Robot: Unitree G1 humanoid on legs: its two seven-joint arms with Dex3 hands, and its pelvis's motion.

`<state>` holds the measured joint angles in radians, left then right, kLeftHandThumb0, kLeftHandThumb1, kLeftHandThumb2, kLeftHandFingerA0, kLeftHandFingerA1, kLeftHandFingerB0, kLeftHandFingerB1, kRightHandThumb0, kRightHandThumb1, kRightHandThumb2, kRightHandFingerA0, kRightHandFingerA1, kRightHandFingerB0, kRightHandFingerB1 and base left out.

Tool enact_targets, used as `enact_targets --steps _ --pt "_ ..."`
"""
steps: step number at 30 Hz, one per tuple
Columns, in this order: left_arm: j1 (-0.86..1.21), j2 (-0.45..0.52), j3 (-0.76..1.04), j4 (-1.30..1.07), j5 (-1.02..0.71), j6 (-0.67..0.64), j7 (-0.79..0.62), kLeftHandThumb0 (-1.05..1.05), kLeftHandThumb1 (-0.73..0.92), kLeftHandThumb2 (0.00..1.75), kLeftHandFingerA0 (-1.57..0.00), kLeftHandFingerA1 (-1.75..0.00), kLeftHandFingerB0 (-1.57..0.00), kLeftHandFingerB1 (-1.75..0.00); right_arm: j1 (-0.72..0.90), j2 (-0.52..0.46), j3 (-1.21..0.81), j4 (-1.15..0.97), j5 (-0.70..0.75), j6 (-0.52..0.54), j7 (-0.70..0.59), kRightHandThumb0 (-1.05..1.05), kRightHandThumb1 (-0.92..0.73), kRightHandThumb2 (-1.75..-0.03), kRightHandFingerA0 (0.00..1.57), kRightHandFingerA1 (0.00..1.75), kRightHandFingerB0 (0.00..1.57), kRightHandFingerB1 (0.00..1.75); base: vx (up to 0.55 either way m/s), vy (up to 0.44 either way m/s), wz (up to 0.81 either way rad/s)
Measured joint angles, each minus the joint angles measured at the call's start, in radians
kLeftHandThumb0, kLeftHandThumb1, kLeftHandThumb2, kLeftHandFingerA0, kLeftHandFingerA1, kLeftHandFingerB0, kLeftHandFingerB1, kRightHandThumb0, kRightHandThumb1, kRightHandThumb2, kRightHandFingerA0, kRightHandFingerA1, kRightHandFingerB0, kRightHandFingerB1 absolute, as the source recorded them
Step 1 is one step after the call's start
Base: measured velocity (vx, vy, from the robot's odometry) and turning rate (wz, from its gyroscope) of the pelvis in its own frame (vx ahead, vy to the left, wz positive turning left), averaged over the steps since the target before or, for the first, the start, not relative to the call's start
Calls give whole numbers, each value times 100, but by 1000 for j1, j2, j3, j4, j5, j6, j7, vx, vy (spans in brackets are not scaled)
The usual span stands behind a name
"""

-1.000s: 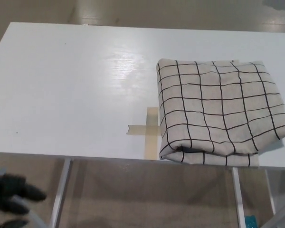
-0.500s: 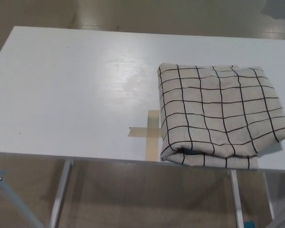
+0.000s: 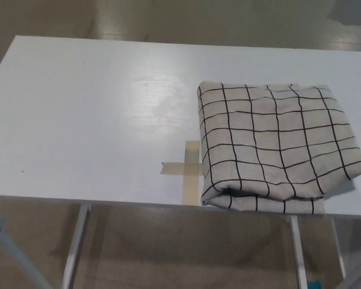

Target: Use the left hand to fold a white towel with checkered patterns in half.

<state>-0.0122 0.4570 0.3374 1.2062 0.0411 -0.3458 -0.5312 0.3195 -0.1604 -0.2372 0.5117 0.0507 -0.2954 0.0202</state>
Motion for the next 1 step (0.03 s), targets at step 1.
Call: enact_targets --steps 1 --pt "-2 0 -5 1 0 -4 7 -95 53 94 -33 -43 -34 -41 -1 0 0 0 0 0 1 -46 -74 -62 37 40 39 37 0 0 0"
